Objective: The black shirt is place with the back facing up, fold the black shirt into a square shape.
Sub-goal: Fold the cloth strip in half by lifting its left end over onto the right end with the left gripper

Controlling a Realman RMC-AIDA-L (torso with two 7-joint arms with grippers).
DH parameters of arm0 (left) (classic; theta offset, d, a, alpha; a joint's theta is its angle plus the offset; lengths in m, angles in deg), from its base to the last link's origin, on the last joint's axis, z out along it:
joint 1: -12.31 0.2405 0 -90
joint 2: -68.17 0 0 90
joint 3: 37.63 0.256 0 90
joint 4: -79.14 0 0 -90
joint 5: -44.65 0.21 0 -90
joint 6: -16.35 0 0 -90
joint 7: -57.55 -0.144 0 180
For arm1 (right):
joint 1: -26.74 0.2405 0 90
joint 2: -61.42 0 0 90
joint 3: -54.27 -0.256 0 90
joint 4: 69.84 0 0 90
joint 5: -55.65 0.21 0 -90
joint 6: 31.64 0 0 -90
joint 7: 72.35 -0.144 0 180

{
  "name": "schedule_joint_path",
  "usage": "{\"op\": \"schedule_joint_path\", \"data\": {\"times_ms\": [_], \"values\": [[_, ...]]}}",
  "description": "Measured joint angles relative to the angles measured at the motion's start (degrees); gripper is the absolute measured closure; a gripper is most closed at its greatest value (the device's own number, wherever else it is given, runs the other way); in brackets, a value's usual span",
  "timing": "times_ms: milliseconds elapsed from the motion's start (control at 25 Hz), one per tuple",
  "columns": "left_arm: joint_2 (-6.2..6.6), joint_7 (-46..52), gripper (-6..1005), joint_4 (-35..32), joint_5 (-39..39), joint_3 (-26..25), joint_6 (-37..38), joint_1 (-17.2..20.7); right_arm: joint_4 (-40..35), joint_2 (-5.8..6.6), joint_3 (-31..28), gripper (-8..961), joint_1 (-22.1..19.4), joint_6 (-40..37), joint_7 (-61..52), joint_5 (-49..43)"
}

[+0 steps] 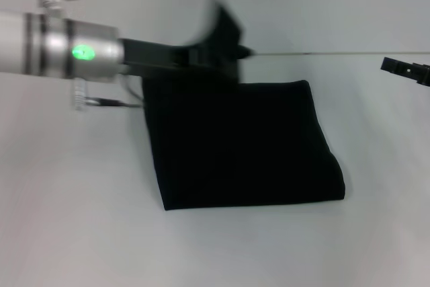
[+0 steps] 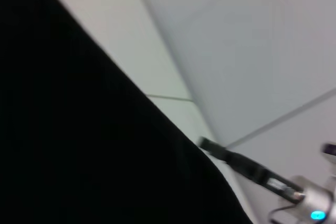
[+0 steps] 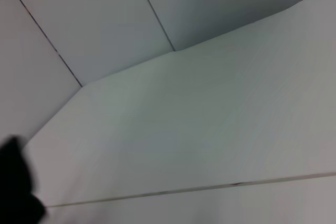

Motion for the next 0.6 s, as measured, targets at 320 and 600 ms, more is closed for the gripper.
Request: {"op": "schedule_joint_path", "data": {"times_ms": [320,600], "values": [[-5.97,-13.4,924,16.8,-14.0,-0.6,-13.5,0.5,0.0,1.33,0.4,25,-0.5,-0.1,0.7,0.0],[-6.70,-29.4,842,32.3,-23.8,-2.9,-19.2,4.9,-0.1,1.41,2.2,25,-0.3,-0.8,0.7,-0.5]]}}
